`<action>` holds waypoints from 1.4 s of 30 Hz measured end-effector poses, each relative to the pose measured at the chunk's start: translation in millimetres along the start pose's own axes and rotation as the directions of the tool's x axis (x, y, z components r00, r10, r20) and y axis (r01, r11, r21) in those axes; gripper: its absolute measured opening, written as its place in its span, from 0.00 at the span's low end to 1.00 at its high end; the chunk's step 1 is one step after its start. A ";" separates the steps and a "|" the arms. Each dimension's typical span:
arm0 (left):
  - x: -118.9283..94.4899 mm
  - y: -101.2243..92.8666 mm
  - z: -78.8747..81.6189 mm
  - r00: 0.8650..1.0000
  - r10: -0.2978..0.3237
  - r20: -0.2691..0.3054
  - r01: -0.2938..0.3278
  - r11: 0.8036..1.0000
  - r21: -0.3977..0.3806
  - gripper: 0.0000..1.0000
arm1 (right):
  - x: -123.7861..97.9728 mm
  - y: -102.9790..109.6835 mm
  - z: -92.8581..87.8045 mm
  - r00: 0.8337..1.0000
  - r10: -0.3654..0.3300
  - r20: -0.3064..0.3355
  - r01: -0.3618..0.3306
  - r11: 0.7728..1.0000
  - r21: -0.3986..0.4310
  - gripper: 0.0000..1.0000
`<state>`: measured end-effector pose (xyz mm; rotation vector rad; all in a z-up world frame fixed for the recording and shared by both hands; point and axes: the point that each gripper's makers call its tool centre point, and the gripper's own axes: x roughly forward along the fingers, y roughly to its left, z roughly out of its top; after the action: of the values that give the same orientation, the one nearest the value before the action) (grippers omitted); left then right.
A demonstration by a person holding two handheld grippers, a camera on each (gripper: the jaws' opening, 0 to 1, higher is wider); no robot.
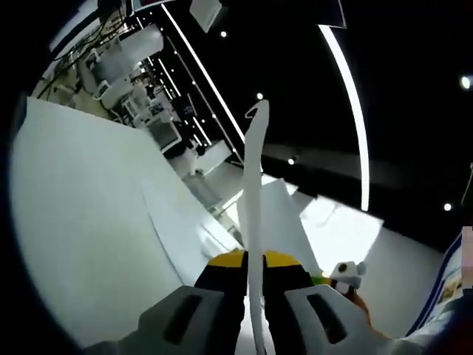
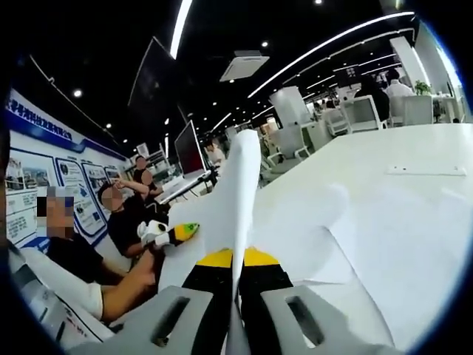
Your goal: Organize the stack of printing papers by aligning and flattening the scattered papers on the table
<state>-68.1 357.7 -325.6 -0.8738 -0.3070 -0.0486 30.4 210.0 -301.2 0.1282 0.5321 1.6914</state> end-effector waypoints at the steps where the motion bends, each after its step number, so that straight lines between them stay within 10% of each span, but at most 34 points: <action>1: 0.0 0.0 0.2 1.000 0.000 0.001 0.000 1.000 -0.001 0.10 | 0.2 0.8 -0.1 1.000 0.002 0.001 -0.002 1.000 0.004 0.00; 42: -0.4 2.2 6.4 1.000 0.009 0.028 -0.008 1.000 -0.019 0.10 | 33.1 14.7 -23.1 1.000 0.002 0.006 -0.002 0.999 0.051 0.00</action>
<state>-69.7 363.9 -323.6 -0.8949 -0.3296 -0.0316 1.8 233.9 -322.5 0.1710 0.5710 1.6792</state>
